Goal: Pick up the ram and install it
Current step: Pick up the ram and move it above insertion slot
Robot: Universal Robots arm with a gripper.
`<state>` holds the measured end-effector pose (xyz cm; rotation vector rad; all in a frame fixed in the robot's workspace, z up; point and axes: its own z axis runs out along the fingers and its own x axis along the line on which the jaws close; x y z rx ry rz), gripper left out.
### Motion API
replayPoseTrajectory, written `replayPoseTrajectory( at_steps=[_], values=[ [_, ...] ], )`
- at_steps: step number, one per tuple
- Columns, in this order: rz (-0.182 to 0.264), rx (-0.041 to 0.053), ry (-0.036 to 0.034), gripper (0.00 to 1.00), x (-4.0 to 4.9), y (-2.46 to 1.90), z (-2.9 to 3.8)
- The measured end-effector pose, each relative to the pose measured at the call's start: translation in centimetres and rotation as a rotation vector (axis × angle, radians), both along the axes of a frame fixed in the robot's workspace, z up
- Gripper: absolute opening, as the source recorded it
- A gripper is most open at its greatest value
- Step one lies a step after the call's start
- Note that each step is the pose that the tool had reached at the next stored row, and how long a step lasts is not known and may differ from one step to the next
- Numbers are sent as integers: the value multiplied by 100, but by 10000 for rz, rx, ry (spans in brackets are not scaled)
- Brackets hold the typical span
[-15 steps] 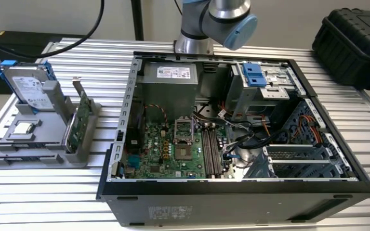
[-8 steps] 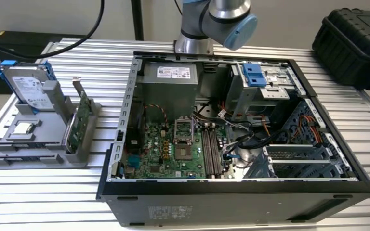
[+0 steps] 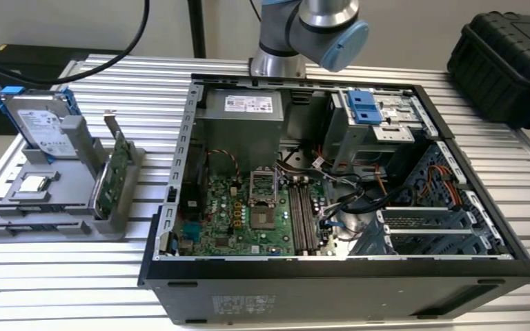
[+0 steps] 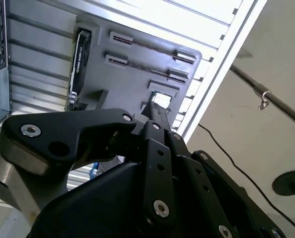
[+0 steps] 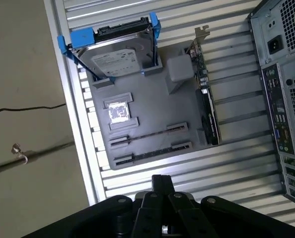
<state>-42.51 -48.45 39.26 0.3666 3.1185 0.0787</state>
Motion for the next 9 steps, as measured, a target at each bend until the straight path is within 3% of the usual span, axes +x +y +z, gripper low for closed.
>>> replayPoseTrajectory(
  at_steps=[9],
  values=[
    [-567, 1, -1, 0, 0, 0, -1]
  ],
)
